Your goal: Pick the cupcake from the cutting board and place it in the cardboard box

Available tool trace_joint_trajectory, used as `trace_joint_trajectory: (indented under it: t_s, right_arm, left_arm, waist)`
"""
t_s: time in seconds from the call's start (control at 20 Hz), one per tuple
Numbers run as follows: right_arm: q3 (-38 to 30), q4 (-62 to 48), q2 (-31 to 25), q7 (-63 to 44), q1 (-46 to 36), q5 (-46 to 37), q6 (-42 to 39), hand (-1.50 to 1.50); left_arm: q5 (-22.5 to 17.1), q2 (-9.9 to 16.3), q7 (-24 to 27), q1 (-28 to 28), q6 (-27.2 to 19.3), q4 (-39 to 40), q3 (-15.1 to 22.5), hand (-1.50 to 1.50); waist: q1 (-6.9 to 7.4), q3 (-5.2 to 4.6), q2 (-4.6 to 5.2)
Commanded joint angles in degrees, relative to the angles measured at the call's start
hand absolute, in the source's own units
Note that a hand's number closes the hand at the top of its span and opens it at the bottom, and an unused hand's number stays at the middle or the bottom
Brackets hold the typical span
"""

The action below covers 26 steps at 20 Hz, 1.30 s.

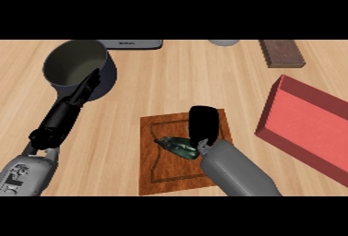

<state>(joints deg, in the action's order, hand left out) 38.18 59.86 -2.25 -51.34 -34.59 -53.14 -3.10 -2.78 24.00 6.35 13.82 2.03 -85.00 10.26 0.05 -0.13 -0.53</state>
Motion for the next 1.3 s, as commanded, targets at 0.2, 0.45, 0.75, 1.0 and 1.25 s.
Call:
trace_joint_trajectory:
  t_s: [0.2, 0.45, 0.75, 1.0, 1.25]
  right_arm:
    - [17.47, 19.25, -3.83, 30.14, 10.62, 3.68, 0.29, 1.5]
    - [17.89, 37.92, -20.83, 38.22, 17.89, 1.36, 7.42, 1.5]
    - [10.9, 60.29, -38.17, 39.35, 24.54, 0.77, 9.73, 1.5]
    - [-1.85, 70.39, -38.19, 29.8, 28.97, 7.41, 11.47, 1.5]
    - [-18.11, 70.0, -39.55, 26.0, 30.71, 18.03, 13.12, 1.5]
  left_arm:
    - [0.17, -0.04, 0.14, -0.47, -0.44, 0.6, -0.69, 0.0]
    - [-0.2, 0.51, -1.17, -2.2, -0.06, -2.5, -1.07, 0.0]
    - [-0.46, 1.52, 0.38, -4.74, 1.55, -3.77, -2.07, 0.0]
    - [-0.11, 0.96, 1.44, -5.44, 1.36, -2.8, -2.52, 0.0]
    - [0.51, 1.05, -0.98, -3.71, 1.18, -4.58, -2.78, 0.0]
  waist:
    - [-1.45, 0.24, -0.22]
    - [-1.83, 0.2, -0.29]
    - [-1.69, 0.12, -0.08]
    - [-2.22, 0.08, -0.04]
    - [-0.95, 0.16, 0.39]
